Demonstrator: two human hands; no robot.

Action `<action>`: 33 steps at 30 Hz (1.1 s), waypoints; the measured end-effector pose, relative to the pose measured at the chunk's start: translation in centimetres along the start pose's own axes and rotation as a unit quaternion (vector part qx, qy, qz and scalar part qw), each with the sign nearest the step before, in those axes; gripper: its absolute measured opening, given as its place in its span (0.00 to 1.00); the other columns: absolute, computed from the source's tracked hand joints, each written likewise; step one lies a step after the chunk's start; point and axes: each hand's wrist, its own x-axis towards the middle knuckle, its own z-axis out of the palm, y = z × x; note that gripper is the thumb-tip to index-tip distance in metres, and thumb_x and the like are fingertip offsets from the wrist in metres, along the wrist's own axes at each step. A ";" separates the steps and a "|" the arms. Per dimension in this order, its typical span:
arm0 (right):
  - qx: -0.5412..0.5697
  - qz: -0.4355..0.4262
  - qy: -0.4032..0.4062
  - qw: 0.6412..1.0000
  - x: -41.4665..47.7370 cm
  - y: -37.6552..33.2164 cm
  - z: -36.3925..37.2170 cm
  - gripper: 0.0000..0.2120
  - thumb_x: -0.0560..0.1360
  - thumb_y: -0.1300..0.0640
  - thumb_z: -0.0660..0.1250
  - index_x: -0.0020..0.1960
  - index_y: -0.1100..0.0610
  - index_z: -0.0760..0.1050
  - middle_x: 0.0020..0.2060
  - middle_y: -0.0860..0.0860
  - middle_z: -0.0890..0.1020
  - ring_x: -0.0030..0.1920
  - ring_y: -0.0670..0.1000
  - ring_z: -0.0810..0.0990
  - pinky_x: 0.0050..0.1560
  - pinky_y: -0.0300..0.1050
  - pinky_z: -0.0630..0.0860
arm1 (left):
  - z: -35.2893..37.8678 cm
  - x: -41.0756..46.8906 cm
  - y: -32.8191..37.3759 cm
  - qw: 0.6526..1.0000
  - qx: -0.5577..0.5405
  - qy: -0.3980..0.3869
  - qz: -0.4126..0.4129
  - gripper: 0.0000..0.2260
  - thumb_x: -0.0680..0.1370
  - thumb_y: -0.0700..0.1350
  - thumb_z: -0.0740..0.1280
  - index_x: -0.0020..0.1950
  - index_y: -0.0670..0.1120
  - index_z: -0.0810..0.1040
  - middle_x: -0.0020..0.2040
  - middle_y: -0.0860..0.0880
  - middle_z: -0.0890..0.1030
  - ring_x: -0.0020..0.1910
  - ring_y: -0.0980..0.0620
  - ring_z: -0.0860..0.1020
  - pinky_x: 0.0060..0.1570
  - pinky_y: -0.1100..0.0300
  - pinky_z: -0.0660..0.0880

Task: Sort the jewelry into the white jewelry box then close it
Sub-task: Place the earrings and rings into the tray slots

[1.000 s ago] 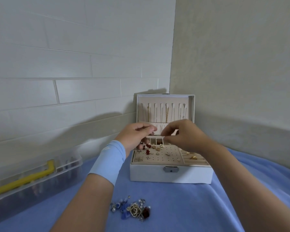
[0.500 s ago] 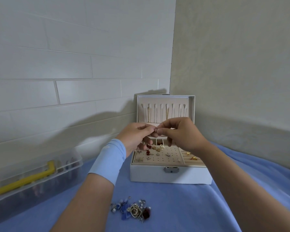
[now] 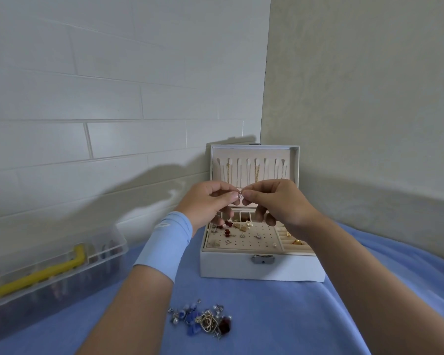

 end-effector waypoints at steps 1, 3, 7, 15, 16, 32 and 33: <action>0.001 -0.008 0.007 1.000 0.0 -0.1 -0.1 0.04 0.77 0.60 0.72 0.50 0.61 0.84 0.38 0.52 0.86 0.28 0.50 0.77 0.24 0.40 0.70 | 0.1 0.0 0.0 1.000 0.004 0.001 0.001 0.05 0.80 0.39 0.68 0.53 0.42 0.83 0.43 0.47 0.84 0.33 0.53 0.79 0.28 0.63 0.75; -0.007 -0.022 0.008 1.000 -0.1 -0.4 -0.3 0.06 0.74 0.59 0.75 0.49 0.60 0.84 0.39 0.55 0.86 0.29 0.52 0.77 0.24 0.41 0.71 | 0.3 0.0 0.1 1.000 0.014 0.003 0.003 0.05 0.80 0.40 0.67 0.52 0.42 0.82 0.42 0.49 0.84 0.33 0.53 0.79 0.27 0.63 0.75; -0.058 -0.039 -0.003 0.998 -0.3 -0.6 -0.7 0.07 0.71 0.59 0.79 0.47 0.59 0.85 0.34 0.54 0.85 0.28 0.50 0.77 0.24 0.40 0.71 | 0.8 0.1 0.0 0.999 0.036 0.001 -0.006 0.04 0.80 0.41 0.68 0.51 0.45 0.83 0.43 0.49 0.83 0.33 0.54 0.80 0.28 0.62 0.75; -0.322 -0.001 -0.061 0.945 0.3 0.1 -2.3 0.03 0.72 0.57 0.78 0.40 0.50 0.87 0.30 0.45 0.84 0.26 0.42 0.76 0.30 0.35 0.75 | 1.5 0.8 -0.8 0.953 0.298 -0.063 0.007 0.06 0.79 0.46 0.68 0.50 0.55 0.84 0.44 0.59 0.83 0.44 0.58 0.80 0.47 0.63 0.75; -0.346 0.010 -0.072 0.935 0.4 0.4 -2.4 0.03 0.71 0.57 0.78 0.40 0.49 0.87 0.30 0.44 0.84 0.27 0.42 0.77 0.31 0.35 0.75 | 1.8 0.7 -0.8 0.943 0.324 -0.074 0.004 0.06 0.78 0.47 0.69 0.50 0.57 0.84 0.44 0.61 0.82 0.44 0.60 0.79 0.46 0.64 0.74; -0.484 0.020 -0.112 0.868 0.5 1.6 -2.5 0.01 0.70 0.51 0.75 0.41 0.46 0.86 0.38 0.42 0.84 0.39 0.45 0.81 0.44 0.46 0.82 | 4.0 0.4 -1.0 0.903 0.410 -0.129 0.003 0.08 0.77 0.48 0.71 0.53 0.56 0.85 0.46 0.55 0.81 0.51 0.51 0.80 0.48 0.64 0.70; -0.480 0.025 -0.120 0.869 0.5 1.6 -2.6 0.02 0.70 0.50 0.74 0.40 0.45 0.86 0.39 0.43 0.84 0.41 0.47 0.83 0.46 0.48 0.82 | 4.0 0.4 -1.0 0.904 0.408 -0.129 0.003 0.07 0.77 0.47 0.71 0.53 0.56 0.85 0.46 0.55 0.81 0.50 0.51 0.80 0.47 0.64 0.70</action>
